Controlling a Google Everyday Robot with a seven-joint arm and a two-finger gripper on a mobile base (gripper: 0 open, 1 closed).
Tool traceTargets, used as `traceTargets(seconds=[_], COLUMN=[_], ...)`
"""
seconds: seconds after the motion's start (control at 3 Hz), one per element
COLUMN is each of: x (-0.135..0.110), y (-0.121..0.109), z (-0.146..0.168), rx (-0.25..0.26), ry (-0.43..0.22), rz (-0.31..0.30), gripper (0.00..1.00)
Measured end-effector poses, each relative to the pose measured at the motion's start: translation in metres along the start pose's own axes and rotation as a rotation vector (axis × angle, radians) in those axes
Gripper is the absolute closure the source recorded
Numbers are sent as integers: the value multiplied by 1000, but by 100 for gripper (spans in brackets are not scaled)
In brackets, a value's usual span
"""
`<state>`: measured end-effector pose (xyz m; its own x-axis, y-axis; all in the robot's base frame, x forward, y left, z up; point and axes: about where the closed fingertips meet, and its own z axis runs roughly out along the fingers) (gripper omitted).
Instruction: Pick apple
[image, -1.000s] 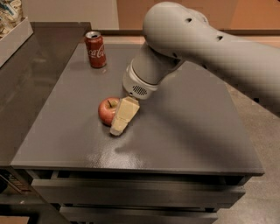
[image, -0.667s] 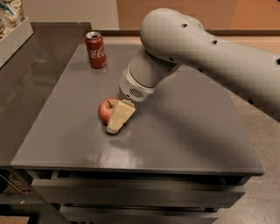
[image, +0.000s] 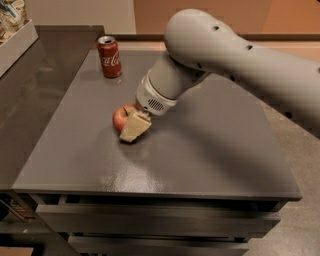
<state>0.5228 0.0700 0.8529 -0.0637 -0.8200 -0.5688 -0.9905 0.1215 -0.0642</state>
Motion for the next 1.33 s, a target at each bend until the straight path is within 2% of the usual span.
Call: traceTargets(seconds=[0.33, 0.67, 1.0, 1.33], x=[-15, -34, -65, -68], y=[-2, -6, -7, -6], z=[-27, -65, -132, -137], rx=[10, 20, 33, 36], ry=[-43, -86, -134, -136], rz=[-10, -29, -93, -97], gripper=[88, 100, 100, 100])
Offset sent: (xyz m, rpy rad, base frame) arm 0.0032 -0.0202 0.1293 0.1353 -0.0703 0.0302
